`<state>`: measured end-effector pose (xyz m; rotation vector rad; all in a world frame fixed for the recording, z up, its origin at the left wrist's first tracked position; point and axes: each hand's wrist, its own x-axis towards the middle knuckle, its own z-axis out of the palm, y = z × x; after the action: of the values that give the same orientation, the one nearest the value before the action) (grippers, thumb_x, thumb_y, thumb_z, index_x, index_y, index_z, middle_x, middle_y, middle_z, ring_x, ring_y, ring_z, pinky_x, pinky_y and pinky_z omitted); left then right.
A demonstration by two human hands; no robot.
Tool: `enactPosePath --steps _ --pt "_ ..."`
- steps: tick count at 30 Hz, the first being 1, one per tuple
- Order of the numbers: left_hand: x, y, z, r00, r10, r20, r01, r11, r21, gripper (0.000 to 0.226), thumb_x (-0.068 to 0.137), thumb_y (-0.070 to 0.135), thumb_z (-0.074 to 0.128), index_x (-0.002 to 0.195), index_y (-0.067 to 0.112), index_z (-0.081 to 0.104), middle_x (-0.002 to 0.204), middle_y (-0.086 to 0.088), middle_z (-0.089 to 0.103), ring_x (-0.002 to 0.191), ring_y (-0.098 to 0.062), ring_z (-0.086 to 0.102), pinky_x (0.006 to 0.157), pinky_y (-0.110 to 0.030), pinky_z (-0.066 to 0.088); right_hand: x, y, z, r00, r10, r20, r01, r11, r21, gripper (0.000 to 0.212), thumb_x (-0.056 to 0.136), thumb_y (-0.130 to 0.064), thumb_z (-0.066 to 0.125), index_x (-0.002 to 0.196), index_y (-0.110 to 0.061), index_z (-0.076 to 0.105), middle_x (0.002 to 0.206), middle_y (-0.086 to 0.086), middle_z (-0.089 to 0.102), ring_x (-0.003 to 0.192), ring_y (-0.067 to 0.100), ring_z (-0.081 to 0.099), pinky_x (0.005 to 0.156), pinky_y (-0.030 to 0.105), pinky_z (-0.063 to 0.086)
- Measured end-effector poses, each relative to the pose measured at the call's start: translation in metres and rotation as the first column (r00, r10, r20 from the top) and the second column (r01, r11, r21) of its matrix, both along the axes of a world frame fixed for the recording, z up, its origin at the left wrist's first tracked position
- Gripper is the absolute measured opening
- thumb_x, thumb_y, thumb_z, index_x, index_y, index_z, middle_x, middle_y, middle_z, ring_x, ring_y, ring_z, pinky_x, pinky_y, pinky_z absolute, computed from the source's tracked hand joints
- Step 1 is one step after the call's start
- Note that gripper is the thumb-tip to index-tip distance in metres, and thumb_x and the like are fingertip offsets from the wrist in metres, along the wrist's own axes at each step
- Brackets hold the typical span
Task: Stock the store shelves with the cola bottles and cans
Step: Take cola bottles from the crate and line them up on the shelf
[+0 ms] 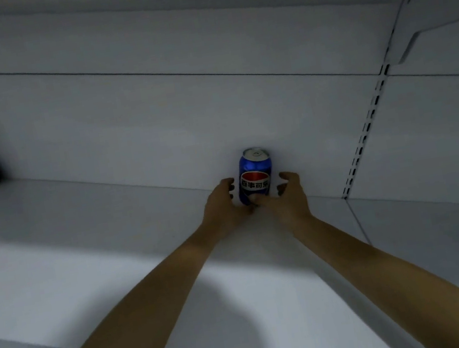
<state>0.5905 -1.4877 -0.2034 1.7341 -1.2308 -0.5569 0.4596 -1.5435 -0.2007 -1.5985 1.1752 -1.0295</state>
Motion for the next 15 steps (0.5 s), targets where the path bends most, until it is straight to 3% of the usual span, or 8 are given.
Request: enactPosePath --steps 3,5,8,10,15 --pt "0.014 0.024 0.006 1.000 0.003 0.012 -0.003 1.000 -0.028 0.089 0.071 0.024 0.084 0.143 0.013 0.034 0.139 -0.007 0.048 0.120 -0.021 0.051 0.099 -0.034 0.045 0.000 0.028 0.006 0.992 -0.076 0.097 0.082 0.995 -0.052 0.068 0.074 -0.020 0.082 0.128 -0.015 0.040 0.120 0.010 0.051 0.106 0.017 0.055 0.070 0.013 0.043" --pt "0.025 0.046 0.013 1.000 0.021 0.011 -0.021 0.998 -0.057 0.087 0.071 0.028 0.083 0.143 0.015 0.036 0.138 -0.004 0.049 0.119 -0.018 0.051 0.098 -0.032 0.045 0.010 0.052 0.014 0.988 -0.050 0.145 0.070 0.989 -0.133 0.060 0.075 -0.024 0.081 0.120 -0.018 0.042 0.118 0.006 0.053 0.098 0.008 0.057 0.068 0.006 0.045" --pt "0.048 0.090 0.026 0.997 0.065 0.030 -0.062 0.992 -0.107 0.082 0.072 0.031 0.082 0.141 0.018 0.039 0.137 0.001 0.051 0.117 -0.013 0.050 0.091 -0.024 0.043 0.039 0.096 0.031 0.981 0.056 0.183 -0.026 0.987 -0.161 0.077 0.075 -0.038 0.080 0.136 -0.020 0.038 0.136 0.000 0.048 0.116 0.013 0.052 0.093 0.020 0.045" --pt "0.069 0.131 0.035 0.987 0.139 0.080 -0.125 0.980 -0.157 0.078 0.073 0.031 0.081 0.139 0.019 0.042 0.137 0.003 0.051 0.118 -0.012 0.050 0.087 -0.019 0.039 0.064 0.129 0.041 0.972 0.152 0.179 -0.116 0.974 -0.196 0.085 0.075 -0.043 0.078 0.145 -0.026 0.031 0.144 -0.007 0.041 0.126 0.010 0.043 0.095 0.021 0.037" --pt "0.145 0.276 0.047 0.906 0.362 0.219 -0.303 0.916 -0.263 0.069 0.081 0.035 0.073 0.140 0.015 0.041 0.142 -0.001 0.047 0.128 -0.015 0.044 0.097 -0.019 0.033 0.135 0.238 0.052 0.912 0.388 0.136 -0.336 0.894 -0.298 0.090 0.078 -0.043 0.076 0.149 -0.023 0.026 0.152 -0.005 0.033 0.137 0.012 0.035 0.109 0.029 0.034"
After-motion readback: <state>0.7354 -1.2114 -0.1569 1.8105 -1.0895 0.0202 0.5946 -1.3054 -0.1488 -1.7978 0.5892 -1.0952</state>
